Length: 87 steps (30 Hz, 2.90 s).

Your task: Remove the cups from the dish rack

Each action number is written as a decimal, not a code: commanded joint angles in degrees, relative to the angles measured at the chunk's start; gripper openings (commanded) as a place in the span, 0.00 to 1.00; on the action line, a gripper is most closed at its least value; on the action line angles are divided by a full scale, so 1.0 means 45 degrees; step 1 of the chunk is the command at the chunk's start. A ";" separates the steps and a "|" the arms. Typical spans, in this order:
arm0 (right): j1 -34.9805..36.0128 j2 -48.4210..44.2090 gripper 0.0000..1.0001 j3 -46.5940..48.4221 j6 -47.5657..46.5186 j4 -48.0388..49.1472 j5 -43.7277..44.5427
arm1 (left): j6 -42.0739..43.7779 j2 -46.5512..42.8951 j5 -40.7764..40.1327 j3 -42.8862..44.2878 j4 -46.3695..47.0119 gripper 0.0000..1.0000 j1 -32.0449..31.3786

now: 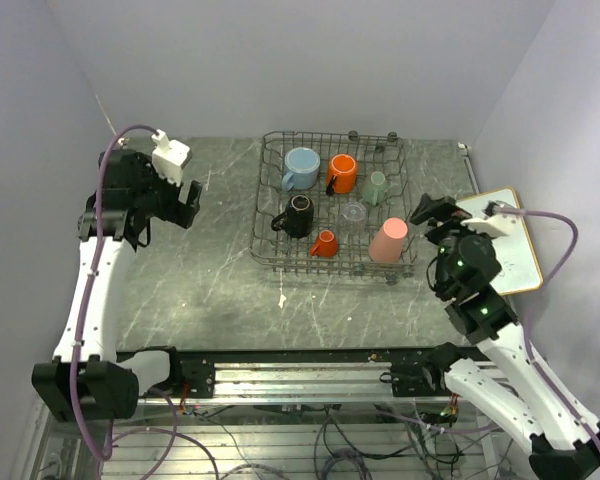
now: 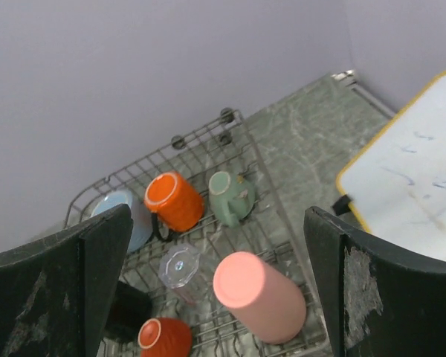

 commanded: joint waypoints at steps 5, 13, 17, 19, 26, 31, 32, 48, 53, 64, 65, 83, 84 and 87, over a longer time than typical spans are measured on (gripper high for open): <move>-0.0009 0.5346 1.00 0.3659 0.0083 -0.1916 -0.4760 | 0.0566 0.2023 0.1532 0.2379 -0.3600 0.99 -0.1617; 0.0037 0.9350 1.00 0.6338 0.0564 -0.3396 -0.8521 | 0.0266 0.4141 0.0412 0.3658 -0.3228 0.99 -0.4342; 0.0038 0.9977 1.00 0.6456 0.0712 -0.3655 -0.9654 | 0.0295 0.5402 0.0276 0.4204 -0.2606 0.99 -0.5259; 0.0031 0.9980 1.00 0.6304 0.0797 -0.3847 -0.9695 | 0.0388 0.6063 0.0263 0.4390 -0.2281 0.99 -0.5612; -0.0013 0.9276 1.00 0.5897 0.0589 -0.4723 -1.0099 | 0.0580 0.8386 0.0231 0.5484 -0.1167 0.93 -0.6329; -0.0184 0.8558 1.00 0.5709 0.0532 -0.5664 -0.9691 | 0.0329 0.9616 0.0483 0.6004 -0.0404 0.88 -0.6478; -0.0211 0.8431 1.00 0.5684 0.0572 -0.5857 -0.9613 | 0.0348 0.9798 0.0451 0.6000 -0.0274 0.88 -0.6528; -0.1208 0.7513 1.00 0.5509 0.0487 -0.5531 -1.0689 | 0.1219 1.1058 -0.0465 0.4209 0.1886 0.63 -0.6716; -0.1304 0.7311 1.00 0.5199 0.0556 -0.5147 -1.0862 | 0.1305 1.1432 -0.0584 0.3984 0.2337 0.53 -0.6795; -0.1361 0.7594 1.00 0.4907 0.0689 -0.4494 -1.1598 | 0.0755 1.0774 -0.1314 0.2925 0.3937 0.19 -0.6924; -0.1361 0.7561 1.00 0.4834 0.0714 -0.4416 -1.1648 | 0.0768 1.0645 -0.1329 0.2822 0.4053 0.16 -0.6931; -0.1353 0.7559 0.97 0.4353 0.0873 -0.3259 -1.2410 | -0.3100 0.6946 -0.0565 0.3593 0.2670 0.07 -0.6558; -0.1348 0.7540 0.97 0.4316 0.0874 -0.3170 -1.2513 | -0.3486 0.6876 -0.0368 0.3680 0.2477 0.07 -0.6377; -0.1362 0.7417 0.97 0.4131 0.0459 -0.2743 -1.2833 | -0.4723 0.6803 0.1065 0.4046 0.1887 0.07 -0.5486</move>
